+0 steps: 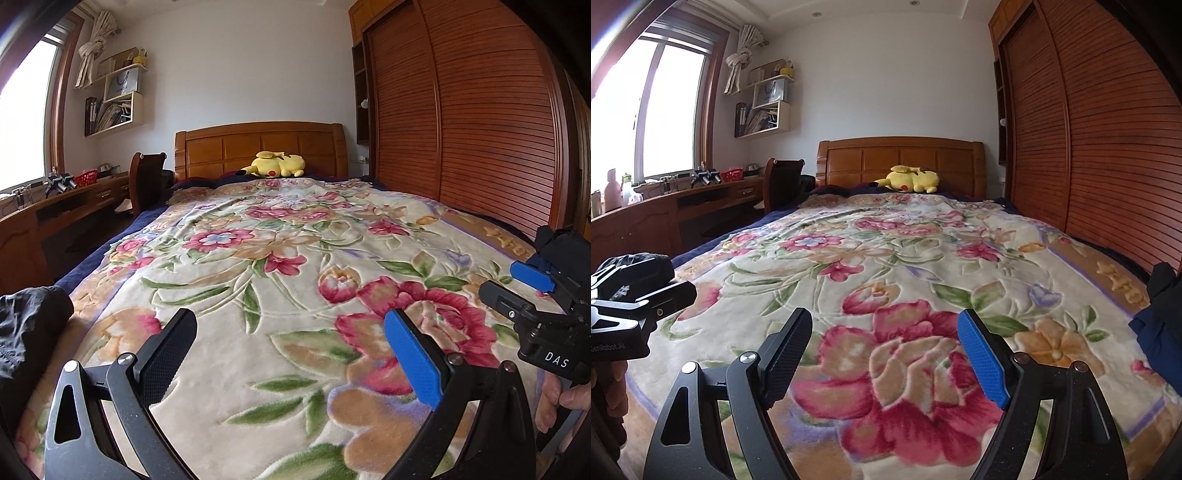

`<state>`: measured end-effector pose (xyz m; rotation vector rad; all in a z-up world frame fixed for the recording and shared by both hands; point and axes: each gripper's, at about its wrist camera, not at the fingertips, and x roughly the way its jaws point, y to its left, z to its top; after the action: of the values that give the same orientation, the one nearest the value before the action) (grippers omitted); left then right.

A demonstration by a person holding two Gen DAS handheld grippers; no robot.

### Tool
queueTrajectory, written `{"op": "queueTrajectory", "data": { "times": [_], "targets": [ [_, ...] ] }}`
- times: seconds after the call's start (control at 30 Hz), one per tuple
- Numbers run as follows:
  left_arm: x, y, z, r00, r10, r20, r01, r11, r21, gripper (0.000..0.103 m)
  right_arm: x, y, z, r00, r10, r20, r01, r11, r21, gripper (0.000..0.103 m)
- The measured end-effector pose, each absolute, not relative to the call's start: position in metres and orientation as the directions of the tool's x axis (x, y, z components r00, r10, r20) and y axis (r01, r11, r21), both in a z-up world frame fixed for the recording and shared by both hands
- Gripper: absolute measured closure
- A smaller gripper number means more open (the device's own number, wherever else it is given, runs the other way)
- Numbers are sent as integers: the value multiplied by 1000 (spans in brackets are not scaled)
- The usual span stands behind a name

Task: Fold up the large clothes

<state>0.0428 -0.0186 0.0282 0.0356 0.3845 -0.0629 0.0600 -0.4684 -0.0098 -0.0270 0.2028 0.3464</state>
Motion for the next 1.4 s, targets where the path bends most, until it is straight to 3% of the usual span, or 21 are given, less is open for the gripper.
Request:
{"op": "queueTrajectory", "data": {
  "times": [1.4],
  "targets": [
    [36,-12,29,930,-39,-364,50,999,20,1,66,-479,-14,918,346,-192,-351,936,9,21]
  ]
}}
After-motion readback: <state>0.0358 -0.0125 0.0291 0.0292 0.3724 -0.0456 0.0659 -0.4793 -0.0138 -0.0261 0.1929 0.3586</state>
